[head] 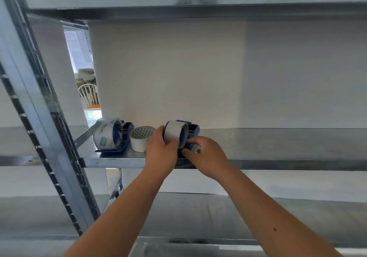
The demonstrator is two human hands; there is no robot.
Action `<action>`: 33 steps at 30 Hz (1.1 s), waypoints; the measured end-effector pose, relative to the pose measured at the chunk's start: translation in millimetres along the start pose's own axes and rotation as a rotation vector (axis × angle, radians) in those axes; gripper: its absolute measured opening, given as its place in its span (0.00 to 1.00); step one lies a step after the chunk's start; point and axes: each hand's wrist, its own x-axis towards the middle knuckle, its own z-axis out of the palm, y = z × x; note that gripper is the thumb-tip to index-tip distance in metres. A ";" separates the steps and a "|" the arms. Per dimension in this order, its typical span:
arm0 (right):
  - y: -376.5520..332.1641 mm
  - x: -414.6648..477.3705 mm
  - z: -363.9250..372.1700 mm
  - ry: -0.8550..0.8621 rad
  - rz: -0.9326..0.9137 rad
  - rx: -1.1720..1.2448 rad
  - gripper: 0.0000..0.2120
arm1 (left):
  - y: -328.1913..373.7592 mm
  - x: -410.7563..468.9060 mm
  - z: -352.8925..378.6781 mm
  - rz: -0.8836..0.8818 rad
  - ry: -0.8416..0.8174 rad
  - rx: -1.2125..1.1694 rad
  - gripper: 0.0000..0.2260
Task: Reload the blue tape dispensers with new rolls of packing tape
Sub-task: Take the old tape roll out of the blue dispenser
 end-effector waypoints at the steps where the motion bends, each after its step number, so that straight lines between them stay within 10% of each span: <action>1: 1.2 1.0 1.6 -0.009 -0.008 -0.028 0.11 | -0.2 1.6 -0.9 -0.003 -0.009 0.016 0.15; 12: 15.1 5.1 5.8 0.045 0.067 -0.023 0.16 | 5.7 20.3 -15.2 0.014 -0.077 0.142 0.01; 33: 18.2 14.8 5.2 -0.054 0.084 -0.149 0.07 | 48.4 81.2 2.1 -0.041 -0.025 -0.227 0.14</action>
